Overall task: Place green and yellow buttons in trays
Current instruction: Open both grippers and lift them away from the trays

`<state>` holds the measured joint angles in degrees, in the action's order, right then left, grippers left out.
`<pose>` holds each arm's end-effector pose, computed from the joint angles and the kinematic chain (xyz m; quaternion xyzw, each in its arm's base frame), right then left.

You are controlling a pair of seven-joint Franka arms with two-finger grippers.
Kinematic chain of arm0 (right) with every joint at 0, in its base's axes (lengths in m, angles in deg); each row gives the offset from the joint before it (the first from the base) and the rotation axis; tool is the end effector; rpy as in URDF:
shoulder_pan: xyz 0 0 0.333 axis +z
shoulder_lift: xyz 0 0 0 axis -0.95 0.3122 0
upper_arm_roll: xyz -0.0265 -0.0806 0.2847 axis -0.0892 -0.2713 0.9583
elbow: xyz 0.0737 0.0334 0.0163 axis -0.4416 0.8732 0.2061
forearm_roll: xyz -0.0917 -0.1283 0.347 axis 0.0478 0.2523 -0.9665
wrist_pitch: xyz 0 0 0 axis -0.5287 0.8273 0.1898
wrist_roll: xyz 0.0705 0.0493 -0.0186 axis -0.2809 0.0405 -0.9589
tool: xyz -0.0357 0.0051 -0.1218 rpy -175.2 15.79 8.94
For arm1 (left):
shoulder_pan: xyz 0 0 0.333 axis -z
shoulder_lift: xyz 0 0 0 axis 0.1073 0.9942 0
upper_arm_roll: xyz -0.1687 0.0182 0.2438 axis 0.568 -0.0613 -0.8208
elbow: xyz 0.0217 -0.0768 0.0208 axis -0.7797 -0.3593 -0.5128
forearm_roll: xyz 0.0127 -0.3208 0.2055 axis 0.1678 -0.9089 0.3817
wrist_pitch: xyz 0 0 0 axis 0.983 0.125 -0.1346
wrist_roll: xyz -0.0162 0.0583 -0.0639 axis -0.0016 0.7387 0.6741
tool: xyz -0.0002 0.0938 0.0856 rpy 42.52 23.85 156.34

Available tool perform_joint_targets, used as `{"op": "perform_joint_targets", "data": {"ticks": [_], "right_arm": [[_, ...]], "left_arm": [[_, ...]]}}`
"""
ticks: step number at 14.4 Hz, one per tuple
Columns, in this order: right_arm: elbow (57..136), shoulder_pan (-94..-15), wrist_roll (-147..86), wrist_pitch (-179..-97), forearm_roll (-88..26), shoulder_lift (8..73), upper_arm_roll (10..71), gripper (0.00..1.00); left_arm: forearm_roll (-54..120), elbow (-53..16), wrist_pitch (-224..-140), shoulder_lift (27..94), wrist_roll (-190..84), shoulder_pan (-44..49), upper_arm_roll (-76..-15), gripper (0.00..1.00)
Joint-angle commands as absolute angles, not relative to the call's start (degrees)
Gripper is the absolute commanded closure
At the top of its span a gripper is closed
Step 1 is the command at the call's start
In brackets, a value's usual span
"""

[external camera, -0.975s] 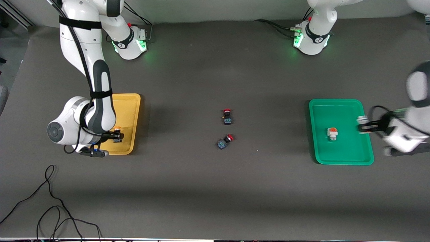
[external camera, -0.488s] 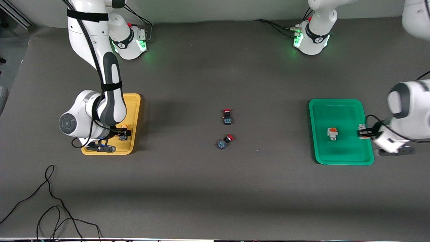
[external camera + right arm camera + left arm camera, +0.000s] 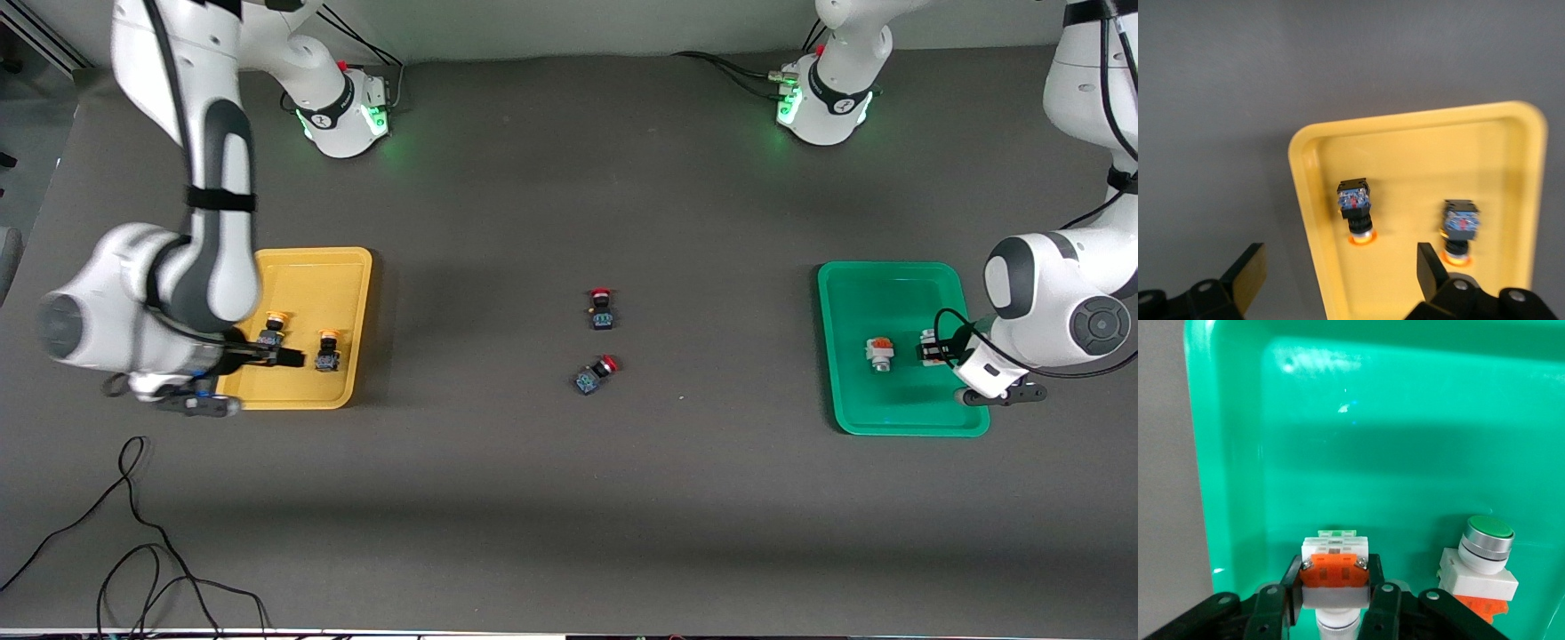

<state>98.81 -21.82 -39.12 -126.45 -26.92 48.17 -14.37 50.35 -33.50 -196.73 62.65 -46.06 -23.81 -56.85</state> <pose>0.5961 -0.0066 0.3313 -0.9931 0.0649 0.0860 0.0473 0.5587 0.1097 0.1757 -0.9948 -0.0424 0.0922 0.0121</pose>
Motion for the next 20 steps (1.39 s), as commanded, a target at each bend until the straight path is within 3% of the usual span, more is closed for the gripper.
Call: {"op": "perform_joint_targets", "data": {"ticks": [1,5,9,13,20], "right_arm": [[90.5,-21.6,-39.0,-117.9,-24.1,46.8,-17.4,0.0],[81.8,-21.6,-39.3,-109.2,-21.0,44.5,-20.1,0.0],[81.8,-21.6,-39.3,-108.9,-17.8,40.1,-19.7,0.0],[82.2,-24.0,-39.3,-106.6,-14.1,35.3,-17.4,0.0],[83.4,-34.6,-36.9,-106.4,-4.1,26.7,-0.3,0.0]], "left_arm": [[51.1,-30.7,-190.4,59.5,-44.2,-24.4,-56.1,0.0],[50.4,-20.1,-174.7,58.6,-42.9,-23.7,-55.6,0.0],[50.2,-16.2,-168.7,54.4,-42.9,-23.9,-54.1,0.0],[46.6,-7.5,-155.1,49.3,-42.7,-23.7,-51.3,0.0],[44.1,-1.9,-148.1,46.0,-44.0,-23.8,-44.2,0.0]]}}
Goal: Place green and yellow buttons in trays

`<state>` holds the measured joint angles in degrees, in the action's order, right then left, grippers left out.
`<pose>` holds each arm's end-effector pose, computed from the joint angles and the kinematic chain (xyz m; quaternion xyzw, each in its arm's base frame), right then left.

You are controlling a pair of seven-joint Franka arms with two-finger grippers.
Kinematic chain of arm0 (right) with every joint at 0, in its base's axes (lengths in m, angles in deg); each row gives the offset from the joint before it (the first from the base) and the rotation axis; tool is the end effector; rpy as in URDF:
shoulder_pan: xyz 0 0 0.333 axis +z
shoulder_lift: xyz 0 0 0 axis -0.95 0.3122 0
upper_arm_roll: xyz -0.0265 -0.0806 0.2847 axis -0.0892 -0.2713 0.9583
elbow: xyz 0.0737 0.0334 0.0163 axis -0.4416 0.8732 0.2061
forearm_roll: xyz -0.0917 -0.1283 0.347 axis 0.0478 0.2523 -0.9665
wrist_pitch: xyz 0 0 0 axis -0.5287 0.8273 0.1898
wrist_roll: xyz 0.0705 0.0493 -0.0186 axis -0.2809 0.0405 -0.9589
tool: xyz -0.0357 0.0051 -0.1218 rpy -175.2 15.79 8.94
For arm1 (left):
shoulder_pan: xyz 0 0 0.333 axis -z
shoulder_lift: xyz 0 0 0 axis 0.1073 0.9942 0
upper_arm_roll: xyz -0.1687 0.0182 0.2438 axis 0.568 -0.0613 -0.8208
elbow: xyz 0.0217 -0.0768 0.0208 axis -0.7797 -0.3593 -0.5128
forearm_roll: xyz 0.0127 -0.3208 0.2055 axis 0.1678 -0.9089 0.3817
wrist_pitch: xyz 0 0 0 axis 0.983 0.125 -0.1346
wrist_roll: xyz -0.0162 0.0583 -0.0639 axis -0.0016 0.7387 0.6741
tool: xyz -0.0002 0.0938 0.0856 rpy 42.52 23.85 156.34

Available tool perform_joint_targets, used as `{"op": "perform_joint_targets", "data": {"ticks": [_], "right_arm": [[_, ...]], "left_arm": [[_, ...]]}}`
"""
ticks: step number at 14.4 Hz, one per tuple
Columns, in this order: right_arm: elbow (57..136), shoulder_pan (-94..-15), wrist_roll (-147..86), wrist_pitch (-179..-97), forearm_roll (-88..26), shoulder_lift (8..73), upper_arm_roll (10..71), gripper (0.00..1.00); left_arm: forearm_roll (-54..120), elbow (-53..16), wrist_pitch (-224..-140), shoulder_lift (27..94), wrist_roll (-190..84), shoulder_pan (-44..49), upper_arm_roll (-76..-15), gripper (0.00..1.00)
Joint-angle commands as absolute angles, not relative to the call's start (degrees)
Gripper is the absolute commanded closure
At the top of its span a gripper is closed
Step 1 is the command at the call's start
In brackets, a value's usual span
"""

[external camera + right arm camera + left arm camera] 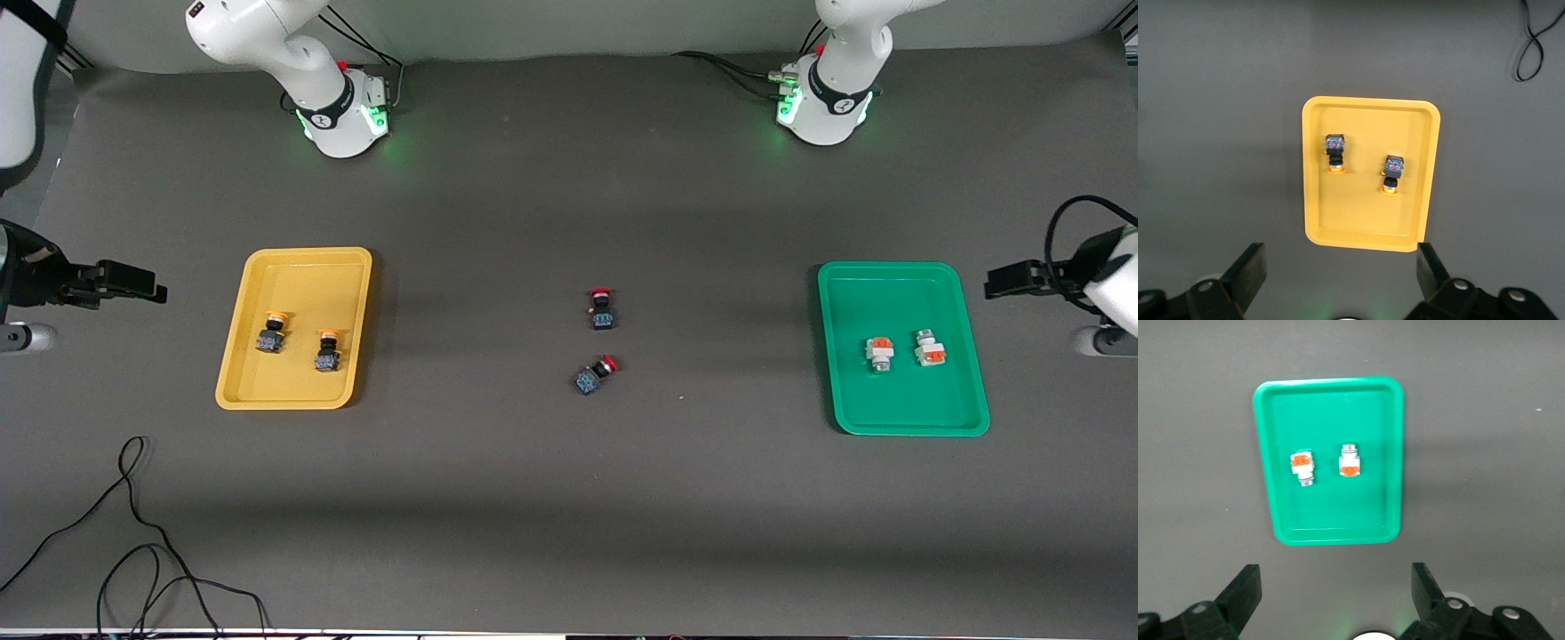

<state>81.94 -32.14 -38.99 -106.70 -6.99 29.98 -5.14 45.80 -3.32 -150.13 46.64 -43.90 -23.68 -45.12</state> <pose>0.5711 -0.0419 0.5327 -0.9967 -0.0182 0.0710 0.0361 0.5801 0.0123 0.5153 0.9953 -0.0311 -0.0919 0.0014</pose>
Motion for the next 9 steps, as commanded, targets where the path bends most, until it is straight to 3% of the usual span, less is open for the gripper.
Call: {"op": "perform_joint_targets", "data": {"ticks": [1,3,7,9], "right_arm": [[83.7,-37.2,-35.9,-106.4,-2.4,25.7,3.8,0.0],[84.7,-43.4,-33.3,-106.6,0.9,23.3,12.8,0.0],[87.1,-57.7,-28.6,-108.1,3.2,21.7,31.5,0.0],[92.2,-63.5,-26.4,-111.4,6.1,18.2,40.0,0.0]], "left_arm": [[43.3,-1.9,-148.1,45.1,-44.2,-23.7,-44.3,0.0],[43.0,-1.9,-147.8,44.2,-44.8,-20.4,-45.6,0.0],[42.9,-2.6,-147.4,42.0,-46.6,-8.4,-56.9,0.0],[42.9,-5.5,-148.2,40.0,-46.5,-4.7,-60.6,0.0]]}}
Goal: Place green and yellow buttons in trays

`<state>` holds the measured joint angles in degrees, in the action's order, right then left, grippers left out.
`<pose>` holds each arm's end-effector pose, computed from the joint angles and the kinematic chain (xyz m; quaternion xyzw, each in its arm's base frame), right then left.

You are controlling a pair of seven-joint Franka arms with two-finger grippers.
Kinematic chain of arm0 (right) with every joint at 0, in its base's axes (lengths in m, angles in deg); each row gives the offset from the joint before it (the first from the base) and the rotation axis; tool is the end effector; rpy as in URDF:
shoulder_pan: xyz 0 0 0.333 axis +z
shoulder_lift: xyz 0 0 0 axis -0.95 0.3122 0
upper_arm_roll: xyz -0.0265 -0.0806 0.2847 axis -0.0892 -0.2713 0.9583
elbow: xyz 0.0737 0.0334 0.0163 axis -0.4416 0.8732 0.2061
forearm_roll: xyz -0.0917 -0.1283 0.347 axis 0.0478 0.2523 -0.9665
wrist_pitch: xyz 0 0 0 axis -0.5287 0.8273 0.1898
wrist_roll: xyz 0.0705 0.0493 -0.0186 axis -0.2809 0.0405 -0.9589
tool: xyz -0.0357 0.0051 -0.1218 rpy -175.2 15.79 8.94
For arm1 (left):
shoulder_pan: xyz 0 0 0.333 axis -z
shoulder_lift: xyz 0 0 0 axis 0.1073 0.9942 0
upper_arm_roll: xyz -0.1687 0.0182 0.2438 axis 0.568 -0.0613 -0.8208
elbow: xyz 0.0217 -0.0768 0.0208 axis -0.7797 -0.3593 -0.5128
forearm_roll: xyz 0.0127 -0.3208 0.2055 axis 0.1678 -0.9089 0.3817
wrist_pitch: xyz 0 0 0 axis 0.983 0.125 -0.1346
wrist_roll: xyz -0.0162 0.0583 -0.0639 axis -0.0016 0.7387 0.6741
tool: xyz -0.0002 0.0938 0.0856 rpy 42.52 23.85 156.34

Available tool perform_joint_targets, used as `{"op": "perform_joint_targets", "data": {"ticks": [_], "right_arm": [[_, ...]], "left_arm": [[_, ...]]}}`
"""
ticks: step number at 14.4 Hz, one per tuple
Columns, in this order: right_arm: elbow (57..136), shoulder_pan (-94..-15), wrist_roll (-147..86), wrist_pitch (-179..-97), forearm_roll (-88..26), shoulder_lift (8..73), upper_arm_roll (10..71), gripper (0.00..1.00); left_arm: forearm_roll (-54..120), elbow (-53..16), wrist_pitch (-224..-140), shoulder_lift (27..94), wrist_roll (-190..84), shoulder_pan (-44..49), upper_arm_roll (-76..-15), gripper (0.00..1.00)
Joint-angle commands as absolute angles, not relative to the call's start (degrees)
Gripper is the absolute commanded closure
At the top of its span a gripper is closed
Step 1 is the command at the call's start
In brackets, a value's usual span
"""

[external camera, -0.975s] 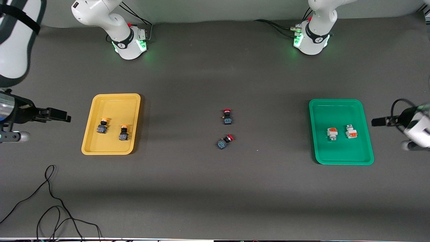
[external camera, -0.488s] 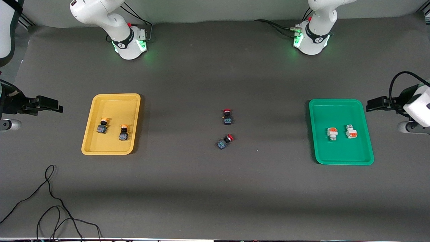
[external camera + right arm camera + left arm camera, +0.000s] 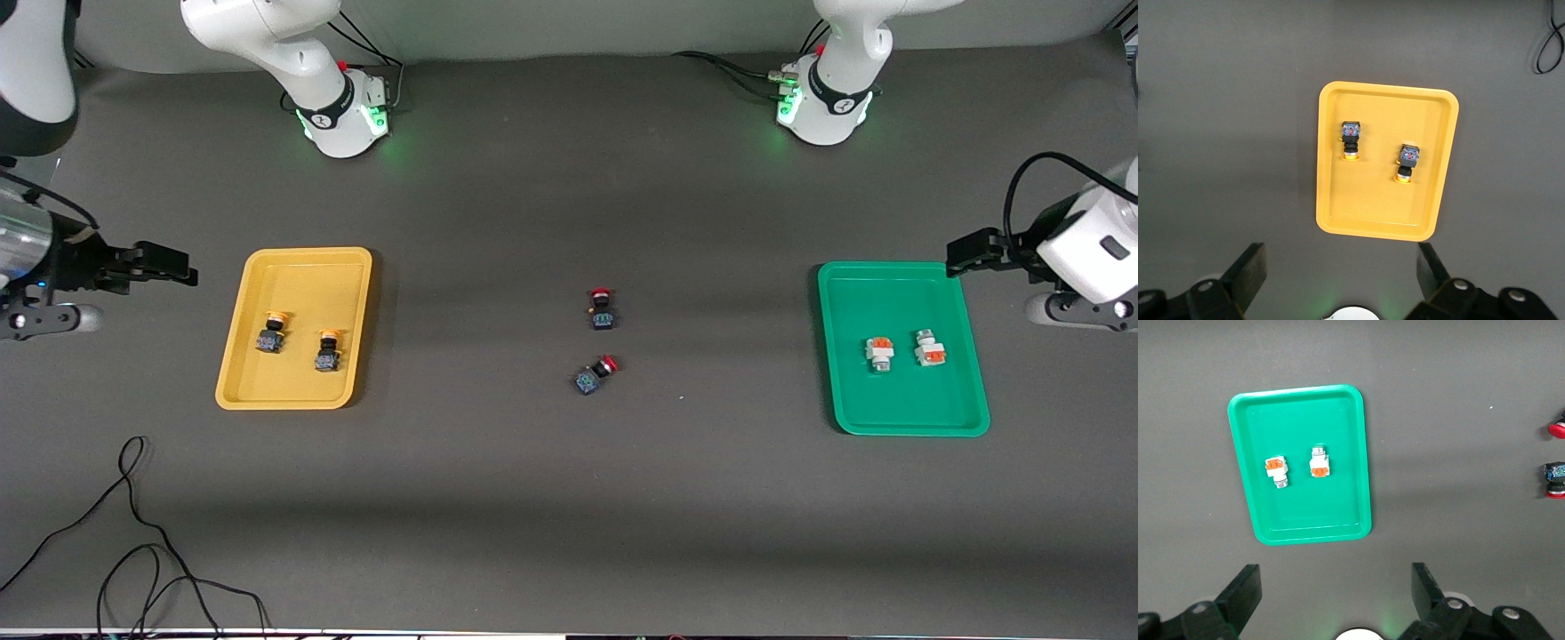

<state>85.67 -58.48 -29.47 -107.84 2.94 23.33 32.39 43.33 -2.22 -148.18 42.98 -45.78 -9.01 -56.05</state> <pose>0.5593 0.0081 0.5294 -0.9960 -0.0299 0.0830 0.0135 0.5642 -0.0407 0.5535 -0.9963 0.0470 0.0721 0.0041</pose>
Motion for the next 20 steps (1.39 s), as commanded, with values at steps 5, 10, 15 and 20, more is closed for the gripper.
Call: {"op": "perform_joint_targets", "data": {"ticks": [5,10,15,20], "right_arm": [[99.2,-65.8,-27.4,-113.7,5.2,10.1,41.1,0.0],[98.6,-63.7,-29.9,-113.6,1.1,10.4,35.3,0.0],[97.8,-59.5,-29.5,-113.7,1.8,10.9,31.6,0.0],[97.9,-59.2,-29.5,-113.7,2.4,10.9,31.8,0.0]], "left_arm": [[42.3,-8.0,-150.4,38.2,-46.5,-3.6,-62.6,0.0],[42.4,-7.7,-150.3,38.2,-46.5,-4.1,-62.5,0.0],[42.6,-7.6,-149.8,38.2,-46.1,-4.1,-62.5,0.0],[42.6,-7.0,-150.3,38.5,-46.2,-4.0,-62.3,0.0]]}}
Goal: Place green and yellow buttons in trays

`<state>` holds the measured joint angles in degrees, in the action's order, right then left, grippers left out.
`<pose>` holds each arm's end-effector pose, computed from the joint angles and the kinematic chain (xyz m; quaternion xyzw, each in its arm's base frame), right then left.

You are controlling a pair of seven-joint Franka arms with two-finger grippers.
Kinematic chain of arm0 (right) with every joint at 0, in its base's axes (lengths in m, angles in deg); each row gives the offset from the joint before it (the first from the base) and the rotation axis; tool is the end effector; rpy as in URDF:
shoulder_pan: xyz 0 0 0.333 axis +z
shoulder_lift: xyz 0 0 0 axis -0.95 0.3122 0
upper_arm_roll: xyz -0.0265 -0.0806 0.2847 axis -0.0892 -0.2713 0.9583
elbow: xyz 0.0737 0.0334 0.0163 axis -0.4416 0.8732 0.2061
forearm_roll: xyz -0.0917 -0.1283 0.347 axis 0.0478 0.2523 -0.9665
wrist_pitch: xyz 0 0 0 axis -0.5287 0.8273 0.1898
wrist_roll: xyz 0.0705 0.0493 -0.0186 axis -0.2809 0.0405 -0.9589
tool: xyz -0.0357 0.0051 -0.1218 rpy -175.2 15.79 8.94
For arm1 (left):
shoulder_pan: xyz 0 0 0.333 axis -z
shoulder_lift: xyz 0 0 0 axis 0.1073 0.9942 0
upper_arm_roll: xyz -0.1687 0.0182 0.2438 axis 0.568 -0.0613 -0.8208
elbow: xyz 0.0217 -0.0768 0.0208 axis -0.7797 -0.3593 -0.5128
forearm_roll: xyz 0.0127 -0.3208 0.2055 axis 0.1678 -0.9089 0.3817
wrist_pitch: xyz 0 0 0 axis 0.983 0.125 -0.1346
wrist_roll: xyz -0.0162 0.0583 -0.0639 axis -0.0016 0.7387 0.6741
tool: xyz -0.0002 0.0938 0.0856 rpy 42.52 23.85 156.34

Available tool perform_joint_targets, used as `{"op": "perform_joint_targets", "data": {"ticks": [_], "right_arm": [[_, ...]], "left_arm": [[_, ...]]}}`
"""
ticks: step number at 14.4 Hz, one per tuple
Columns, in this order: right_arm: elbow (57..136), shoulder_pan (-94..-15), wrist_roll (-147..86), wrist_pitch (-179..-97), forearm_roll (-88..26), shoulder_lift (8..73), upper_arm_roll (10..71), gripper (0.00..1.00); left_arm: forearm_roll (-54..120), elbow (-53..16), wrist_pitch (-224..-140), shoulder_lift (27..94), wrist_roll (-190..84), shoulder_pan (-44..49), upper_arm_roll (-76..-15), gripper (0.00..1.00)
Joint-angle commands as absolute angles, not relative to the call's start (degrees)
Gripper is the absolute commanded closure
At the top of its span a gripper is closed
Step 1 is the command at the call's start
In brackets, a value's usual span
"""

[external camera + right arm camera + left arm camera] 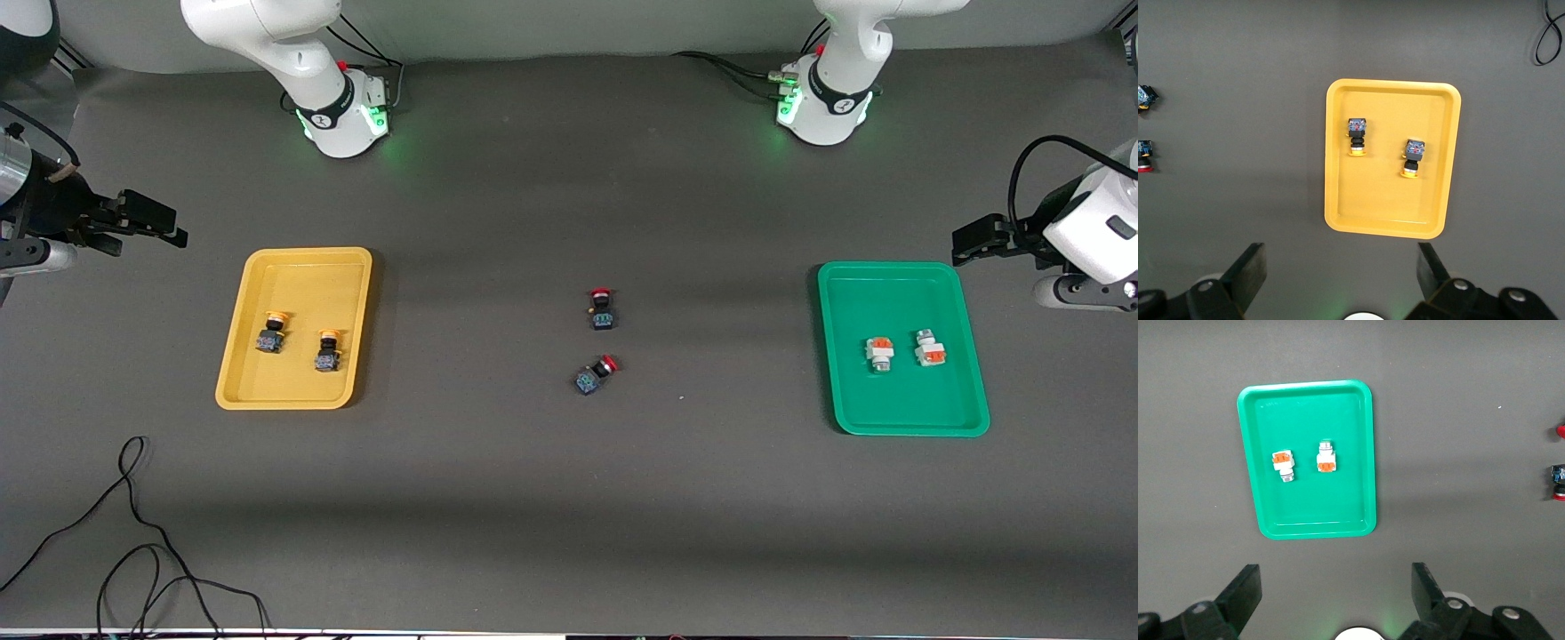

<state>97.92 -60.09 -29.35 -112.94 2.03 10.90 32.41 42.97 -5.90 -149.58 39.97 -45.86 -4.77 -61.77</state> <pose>0.5087 -0.0150 0.5527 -0.9981 -0.0150 0.0383 0.0460 0.5527 -0.0305 0.5554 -0.9972 0.0338 0.0663 0.0080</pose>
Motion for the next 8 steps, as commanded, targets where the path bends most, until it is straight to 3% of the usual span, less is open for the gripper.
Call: {"op": "perform_joint_targets", "data": {"ticks": [1,8], "right_arm": [[97.9,-59.2,-29.5,-113.6,2.4,10.9,31.8,0.0],[97.7,-59.4,-29.4,-113.6,2.8,11.1,31.6,0.0]], "left_arm": [[42.3,-7.0,-150.5,38.6,-46.1,-4.1,-62.4,0.0],[42.7,-6.7,-150.6,38.7,-46.1,-4.1,-62.4,0.0]]}}
